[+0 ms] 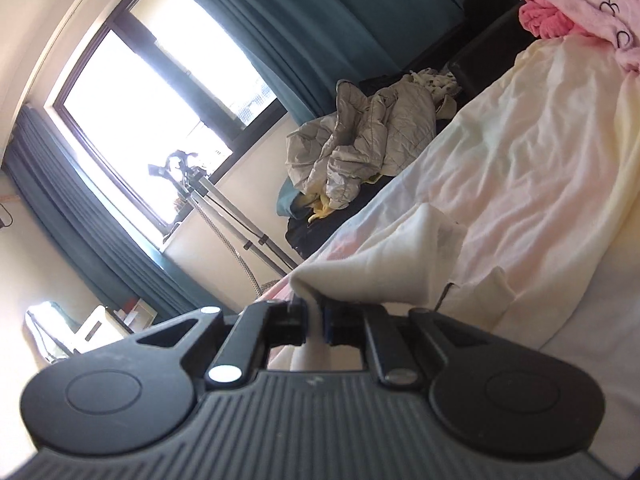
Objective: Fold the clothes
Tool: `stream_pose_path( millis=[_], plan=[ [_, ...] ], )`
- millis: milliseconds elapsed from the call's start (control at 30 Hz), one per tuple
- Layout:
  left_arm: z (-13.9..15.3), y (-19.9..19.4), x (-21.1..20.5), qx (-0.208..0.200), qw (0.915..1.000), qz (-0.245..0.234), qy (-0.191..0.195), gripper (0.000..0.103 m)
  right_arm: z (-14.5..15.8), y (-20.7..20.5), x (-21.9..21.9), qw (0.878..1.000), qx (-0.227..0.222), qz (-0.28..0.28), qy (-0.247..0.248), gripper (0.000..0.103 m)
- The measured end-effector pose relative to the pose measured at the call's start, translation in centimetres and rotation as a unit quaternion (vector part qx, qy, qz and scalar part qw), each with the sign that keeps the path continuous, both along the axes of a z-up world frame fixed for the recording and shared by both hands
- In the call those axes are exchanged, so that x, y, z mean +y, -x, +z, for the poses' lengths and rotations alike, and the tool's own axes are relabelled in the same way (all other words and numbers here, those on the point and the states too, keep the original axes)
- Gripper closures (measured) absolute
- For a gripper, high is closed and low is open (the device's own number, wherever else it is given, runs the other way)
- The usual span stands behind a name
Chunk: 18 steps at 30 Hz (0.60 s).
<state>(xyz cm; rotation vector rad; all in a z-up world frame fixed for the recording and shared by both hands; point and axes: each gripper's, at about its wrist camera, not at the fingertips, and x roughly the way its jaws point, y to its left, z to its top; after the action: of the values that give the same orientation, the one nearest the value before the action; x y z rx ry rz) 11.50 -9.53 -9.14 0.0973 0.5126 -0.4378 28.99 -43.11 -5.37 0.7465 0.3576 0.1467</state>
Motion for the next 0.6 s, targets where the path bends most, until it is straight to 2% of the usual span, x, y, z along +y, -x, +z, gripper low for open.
stream_pose_path(
  millis=[67, 133, 267, 300, 400, 467, 600],
  plan=[
    [-0.8, -0.6, 0.9, 0.015, 0.9997, 0.015, 0.009, 0.021, 1.0, -1.3, -0.2, 1.0, -0.017, 0.016, -0.005, 0.095],
    [-0.9, -1.4, 1.8, 0.023, 0.9989, 0.035, 0.023, 0.021, 3.0, -3.7, 0.7, 0.999, -0.023, 0.03, 0.014, 0.096],
    [0.2, -2.8, 3.3, 0.002, 0.9966, 0.065, 0.052, 0.021, 7.9, -8.6, 2.7, 0.996, -0.039, 0.061, 0.047, 0.097],
    [0.6, -2.9, 3.6, -0.007, 0.9957, 0.071, 0.059, 0.021, 9.2, -9.6, 3.4, 0.995, -0.051, 0.071, 0.049, 0.097],
    [1.3, -3.0, 4.6, -0.028, 0.9927, 0.088, 0.078, 0.021, 11.9, -10.1, 4.5, 0.987, -0.124, 0.087, 0.049, 0.097],
    [1.2, -3.2, 5.1, -0.027, 0.9915, 0.1, 0.079, 0.021, 11.0, -10.1, 4.0, 0.989, -0.128, 0.067, 0.041, 0.097],
    [0.5, -3.5, 5.5, -0.004, 0.9911, 0.112, 0.073, 0.021, 3.7, -10.6, 0.4, 1.0, -0.011, 0.004, 0.0, 0.097]
  ],
)
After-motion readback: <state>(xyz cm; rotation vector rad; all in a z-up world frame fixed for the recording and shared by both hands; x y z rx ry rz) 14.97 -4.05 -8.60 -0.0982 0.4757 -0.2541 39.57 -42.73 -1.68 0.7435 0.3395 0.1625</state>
